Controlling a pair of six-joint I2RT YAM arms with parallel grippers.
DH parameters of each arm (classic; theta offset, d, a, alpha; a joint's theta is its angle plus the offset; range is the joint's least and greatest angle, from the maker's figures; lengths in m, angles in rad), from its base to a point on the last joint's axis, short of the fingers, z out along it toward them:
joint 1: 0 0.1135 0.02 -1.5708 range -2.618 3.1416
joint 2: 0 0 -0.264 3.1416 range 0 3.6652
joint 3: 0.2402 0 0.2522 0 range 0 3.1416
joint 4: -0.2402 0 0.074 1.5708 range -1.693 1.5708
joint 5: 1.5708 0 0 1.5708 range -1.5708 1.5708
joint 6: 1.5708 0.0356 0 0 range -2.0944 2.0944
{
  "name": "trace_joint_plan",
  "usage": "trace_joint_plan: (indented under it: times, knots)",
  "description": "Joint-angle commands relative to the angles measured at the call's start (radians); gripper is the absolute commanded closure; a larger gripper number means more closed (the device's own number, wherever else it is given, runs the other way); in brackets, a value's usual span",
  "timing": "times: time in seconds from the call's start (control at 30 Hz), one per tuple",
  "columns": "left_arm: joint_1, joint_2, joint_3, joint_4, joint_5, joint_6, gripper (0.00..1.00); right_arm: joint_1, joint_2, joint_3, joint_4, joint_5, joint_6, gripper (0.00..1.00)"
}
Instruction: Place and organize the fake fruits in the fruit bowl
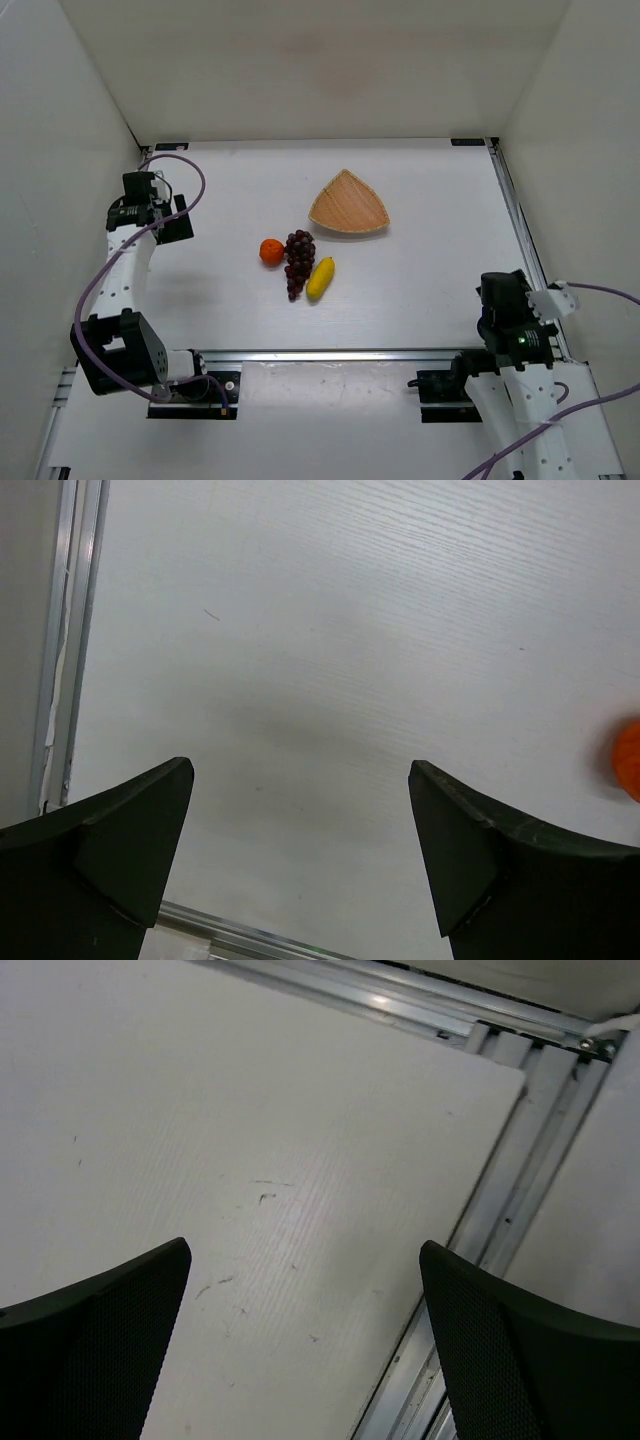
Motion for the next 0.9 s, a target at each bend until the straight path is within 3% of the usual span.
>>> trace_joint_plan:
  times: [0.0,0.07,0.13,0.17,0.23,0.43,0.57,0.67,0.8,0.87]
  knots:
    - [0.008,-0.042,-0.007,0.011,0.042,0.005,0.0,0.0,0.099,-0.012,0.265,-0.211,-0.331,0.01]
    - [0.008,-0.042,-0.007,0.011,0.051,0.005,0.0,0.047,0.252,0.042,0.353,-0.357,-0.373,0.01]
    - [0.008,-0.042,-0.007,0.011,0.051,0.005,0.0,0.13,0.379,0.108,0.344,-0.338,-0.349,0.01]
    - [0.008,-0.042,0.002,0.011,0.051,0.005,0.0,0.253,0.511,0.148,0.323,-0.3,-0.317,0.01]
    - [0.008,-0.053,0.002,0.011,0.028,0.014,0.0,0.372,0.633,0.266,0.28,-0.257,-0.197,0.01]
    - [0.045,-0.14,0.245,0.042,-0.145,0.012,0.0,0.703,0.949,0.385,0.448,-0.445,-0.16,0.01]
    - [0.054,-0.137,0.2,0.062,-0.006,0.084,0.0,0.75,1.211,0.527,0.522,-0.661,-0.218,0.01]
    - [0.02,-0.125,0.136,0.041,0.1,0.112,0.0,0.764,1.358,0.668,0.522,-0.706,-0.229,0.01]
    - [-0.049,-0.116,0.068,0.04,0.121,0.097,0.0,0.773,1.483,0.788,0.499,-0.74,-0.209,0.01]
    - [-0.098,-0.116,0.035,0.04,0.065,0.097,0.0,0.761,1.552,0.851,0.461,-0.75,-0.18,0.07]
